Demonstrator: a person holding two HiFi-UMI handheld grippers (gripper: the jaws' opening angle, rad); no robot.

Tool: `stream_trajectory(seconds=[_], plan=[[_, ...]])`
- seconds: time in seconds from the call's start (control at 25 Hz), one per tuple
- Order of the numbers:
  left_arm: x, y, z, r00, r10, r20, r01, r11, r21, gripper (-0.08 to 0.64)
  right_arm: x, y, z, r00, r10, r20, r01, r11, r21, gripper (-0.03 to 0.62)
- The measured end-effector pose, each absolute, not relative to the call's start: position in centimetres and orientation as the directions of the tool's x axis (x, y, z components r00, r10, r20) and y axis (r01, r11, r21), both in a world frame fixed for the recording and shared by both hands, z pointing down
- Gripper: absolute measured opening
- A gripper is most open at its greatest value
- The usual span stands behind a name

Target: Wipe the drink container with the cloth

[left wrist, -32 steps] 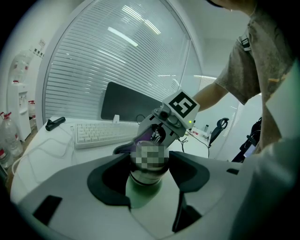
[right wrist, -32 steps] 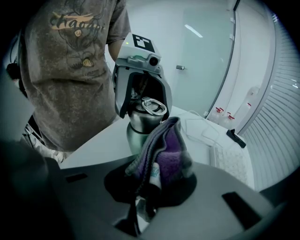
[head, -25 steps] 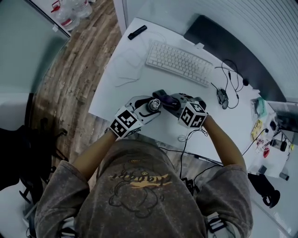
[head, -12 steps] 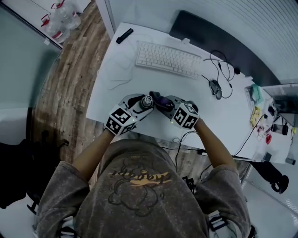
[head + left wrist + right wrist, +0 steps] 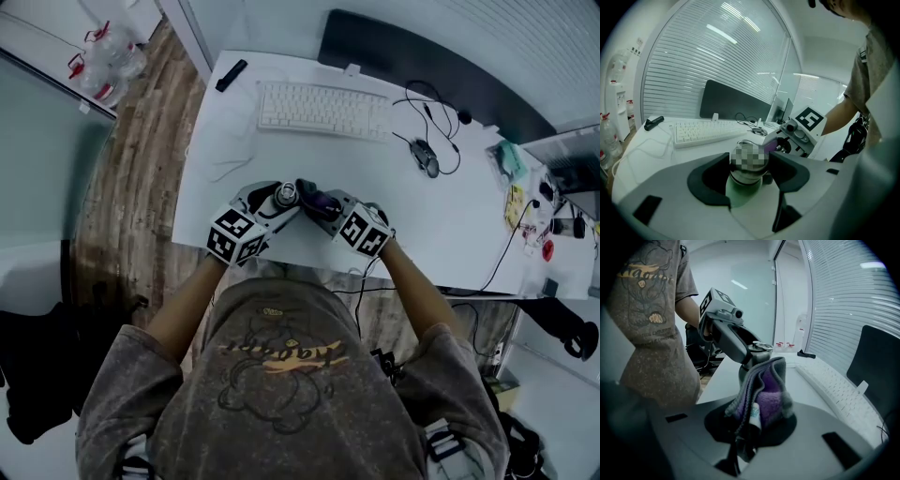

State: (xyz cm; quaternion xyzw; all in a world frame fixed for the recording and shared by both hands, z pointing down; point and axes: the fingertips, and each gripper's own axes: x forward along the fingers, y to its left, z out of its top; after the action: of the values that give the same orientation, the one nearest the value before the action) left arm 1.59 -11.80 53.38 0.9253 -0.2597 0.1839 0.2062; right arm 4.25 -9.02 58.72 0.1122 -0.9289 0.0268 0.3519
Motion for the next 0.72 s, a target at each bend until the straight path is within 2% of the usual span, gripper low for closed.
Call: stream_trajectory(seconds=[0.72], plan=[[1.7, -11.8, 53.4, 0.804, -0.382, 0.455, -0.541, -0.788, 0.293, 0.265, 2.9, -6.6, 58.9, -0.751, -0.275, 0.601, -0.414, 0.904, -0.103, 0.051]])
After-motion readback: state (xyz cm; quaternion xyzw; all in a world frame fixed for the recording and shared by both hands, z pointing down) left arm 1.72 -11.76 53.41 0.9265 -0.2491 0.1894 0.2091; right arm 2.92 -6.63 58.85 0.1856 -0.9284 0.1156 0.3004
